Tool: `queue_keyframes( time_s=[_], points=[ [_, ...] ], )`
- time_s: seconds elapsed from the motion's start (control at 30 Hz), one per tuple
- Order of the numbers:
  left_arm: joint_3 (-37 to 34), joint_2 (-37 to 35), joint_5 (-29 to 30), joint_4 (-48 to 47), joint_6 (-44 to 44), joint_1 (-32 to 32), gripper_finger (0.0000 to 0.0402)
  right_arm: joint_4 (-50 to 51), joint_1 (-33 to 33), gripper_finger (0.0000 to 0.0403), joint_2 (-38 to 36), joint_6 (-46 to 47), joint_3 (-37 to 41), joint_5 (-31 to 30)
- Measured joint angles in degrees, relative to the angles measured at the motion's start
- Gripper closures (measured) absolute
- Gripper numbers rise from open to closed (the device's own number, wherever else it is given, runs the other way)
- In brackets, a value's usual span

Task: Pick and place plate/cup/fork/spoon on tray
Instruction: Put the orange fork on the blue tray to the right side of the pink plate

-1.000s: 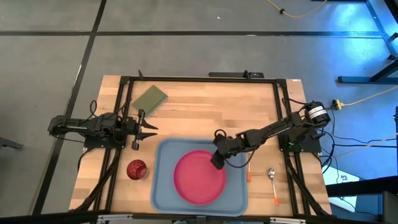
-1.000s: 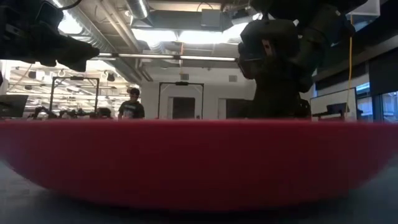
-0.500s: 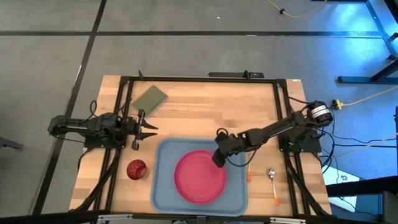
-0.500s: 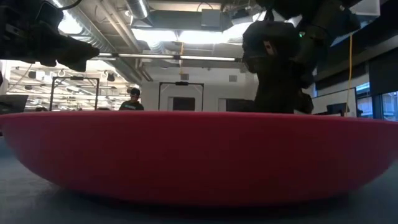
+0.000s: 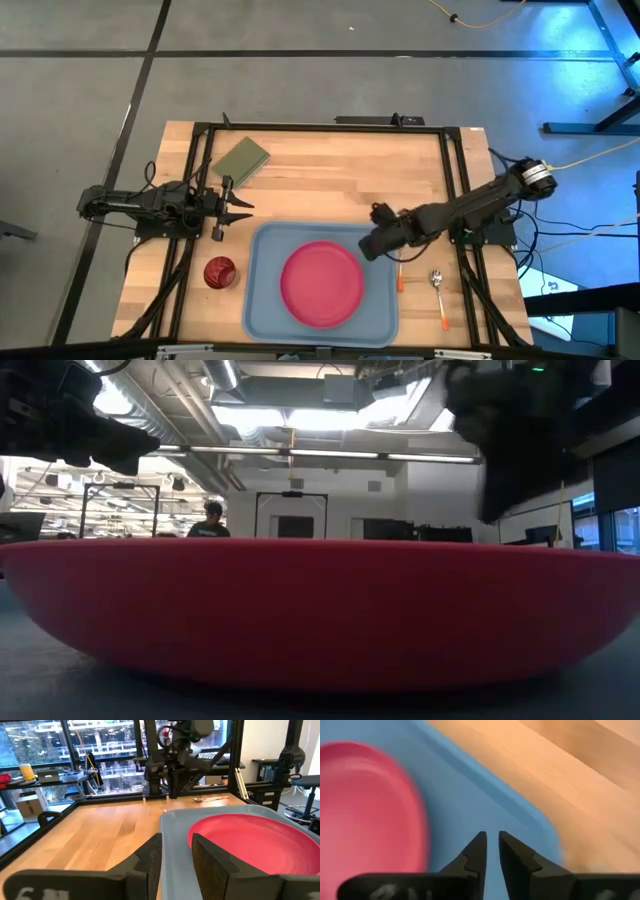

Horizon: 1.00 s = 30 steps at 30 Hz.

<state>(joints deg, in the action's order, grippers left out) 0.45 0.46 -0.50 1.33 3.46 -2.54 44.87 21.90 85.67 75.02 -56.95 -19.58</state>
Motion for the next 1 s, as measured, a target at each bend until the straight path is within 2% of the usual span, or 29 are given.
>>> queue_keyframes(
  time_s=[0.1,0.2,0.43,0.53,0.77,1.0],
  points=[
    [0.0,0.0,0.0,0.0,0.02,0.01,0.0302,5.75,3.65,0.0347,-0.06,11.22,0.0,-1.82],
    [0.0,0.0,0.0,-0.01,0.0,0.01,0.0302,7.54,7.3,0.0343,-0.06,18.51,0.0,-2.21],
    [0.0,0.01,0.0,-0.01,0.02,0.0,0.0302,8.36,13.43,0.0306,-0.06,26.3,0.0,-2.18],
    [0.0,0.01,-0.01,-0.01,0.0,0.0,0.0302,9.58,15.1,0.0295,-0.06,30.38,0.0,-0.87],
    [0.0,0.01,-0.01,-0.01,0.0,0.01,0.0302,17.88,18.27,0.0293,1.77,47.47,0.03,3.41],
    [0.0,0.01,0.0,-0.01,0.02,0.01,0.0302,17.15,17.94,0.0293,7.62,53.46,0.04,5.2]
  ],
)
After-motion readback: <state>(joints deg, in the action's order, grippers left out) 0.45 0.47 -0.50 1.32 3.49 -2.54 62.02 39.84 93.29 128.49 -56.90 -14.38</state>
